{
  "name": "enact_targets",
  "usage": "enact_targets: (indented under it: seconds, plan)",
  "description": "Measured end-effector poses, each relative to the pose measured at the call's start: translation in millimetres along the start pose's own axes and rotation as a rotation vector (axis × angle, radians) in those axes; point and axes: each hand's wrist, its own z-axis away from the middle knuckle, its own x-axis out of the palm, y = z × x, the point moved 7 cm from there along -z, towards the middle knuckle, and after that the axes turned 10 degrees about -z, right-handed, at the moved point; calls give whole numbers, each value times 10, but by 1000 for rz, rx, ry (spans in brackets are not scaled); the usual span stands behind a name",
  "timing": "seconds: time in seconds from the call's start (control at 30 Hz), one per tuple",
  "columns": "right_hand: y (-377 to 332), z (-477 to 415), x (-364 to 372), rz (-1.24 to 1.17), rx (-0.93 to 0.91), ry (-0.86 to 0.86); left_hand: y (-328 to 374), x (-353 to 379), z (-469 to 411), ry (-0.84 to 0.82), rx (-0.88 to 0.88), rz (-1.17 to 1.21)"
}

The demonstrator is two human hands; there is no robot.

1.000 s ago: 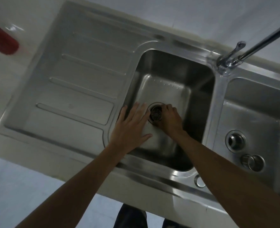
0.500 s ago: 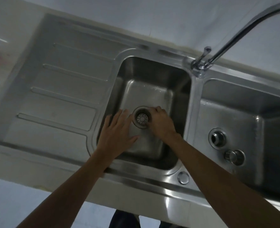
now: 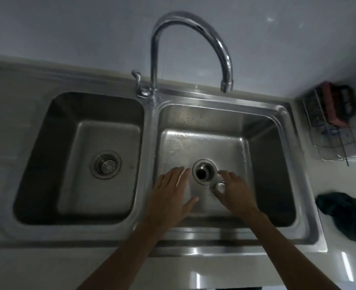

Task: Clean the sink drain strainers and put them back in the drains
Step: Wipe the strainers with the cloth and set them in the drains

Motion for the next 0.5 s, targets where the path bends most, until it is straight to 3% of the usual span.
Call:
enact_targets:
  seconds: [0.17, 0.33, 0.5]
  plan:
    - [851, -72, 389, 145, 101, -251, 436, 759, -243, -200, -30, -70]
    - [1028, -223, 576, 8, 149, -273, 537, 1418, -394, -380, -78, -101]
    - [941, -379, 591, 5, 82, -214, 515, 1621, -543, -390, -123, -111]
